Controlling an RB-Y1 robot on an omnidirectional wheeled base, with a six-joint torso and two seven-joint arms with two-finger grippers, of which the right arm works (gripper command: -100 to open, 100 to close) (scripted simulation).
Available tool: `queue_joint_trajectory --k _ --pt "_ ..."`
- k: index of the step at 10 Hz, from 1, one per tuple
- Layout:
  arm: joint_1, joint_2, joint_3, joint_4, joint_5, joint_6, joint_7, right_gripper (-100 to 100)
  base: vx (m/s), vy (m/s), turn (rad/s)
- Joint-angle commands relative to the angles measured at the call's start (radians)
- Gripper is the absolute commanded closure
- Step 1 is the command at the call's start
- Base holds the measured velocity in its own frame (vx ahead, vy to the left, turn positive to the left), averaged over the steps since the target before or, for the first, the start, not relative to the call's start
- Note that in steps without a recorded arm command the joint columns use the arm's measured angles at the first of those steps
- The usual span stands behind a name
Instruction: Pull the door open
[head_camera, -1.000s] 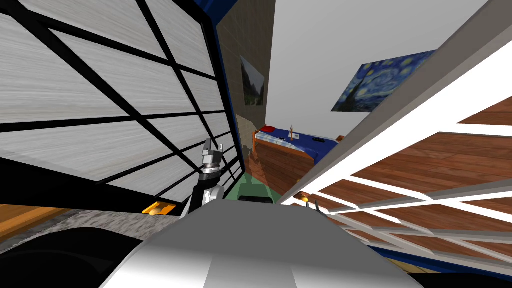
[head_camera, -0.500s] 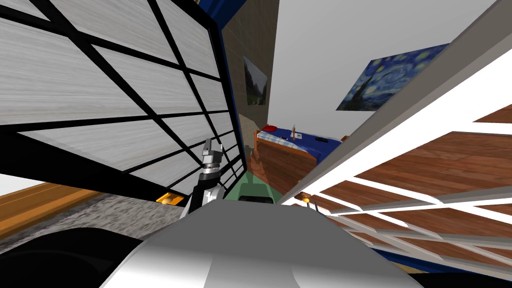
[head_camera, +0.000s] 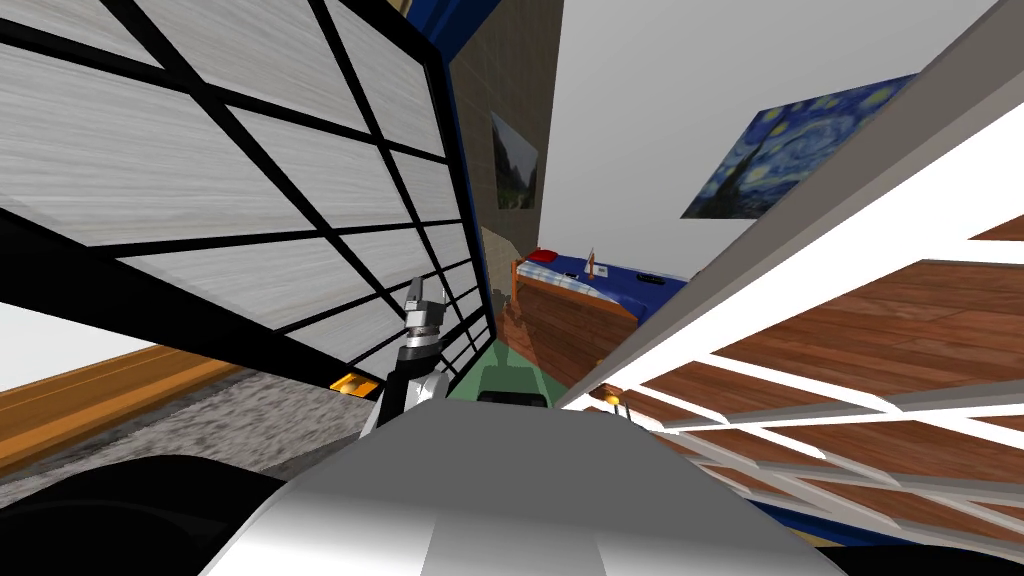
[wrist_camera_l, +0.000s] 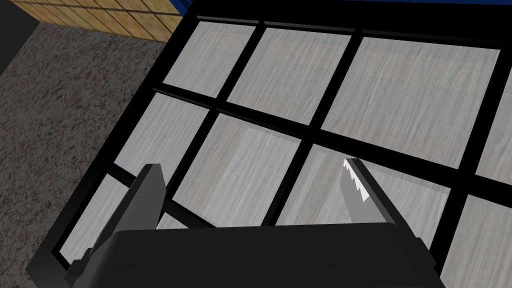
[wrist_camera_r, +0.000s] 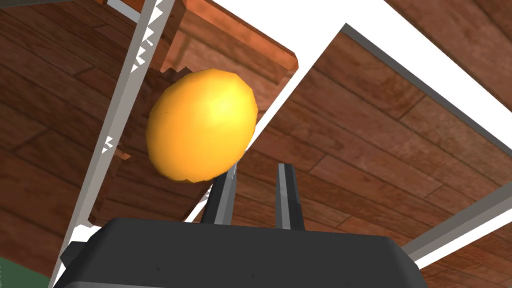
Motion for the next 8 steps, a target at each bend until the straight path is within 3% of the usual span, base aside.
queue_joint_trajectory --k 1,8 --pt "-0.010 0.016 0.023 -0.020 -0.003 -0.007 -0.048 -100 -0.059 -0.008 0.064" --pt "-0.008 0.046 0.032 -0.048 -0.053 0.015 -0.203 -100 -0.064 0.000 0.068"
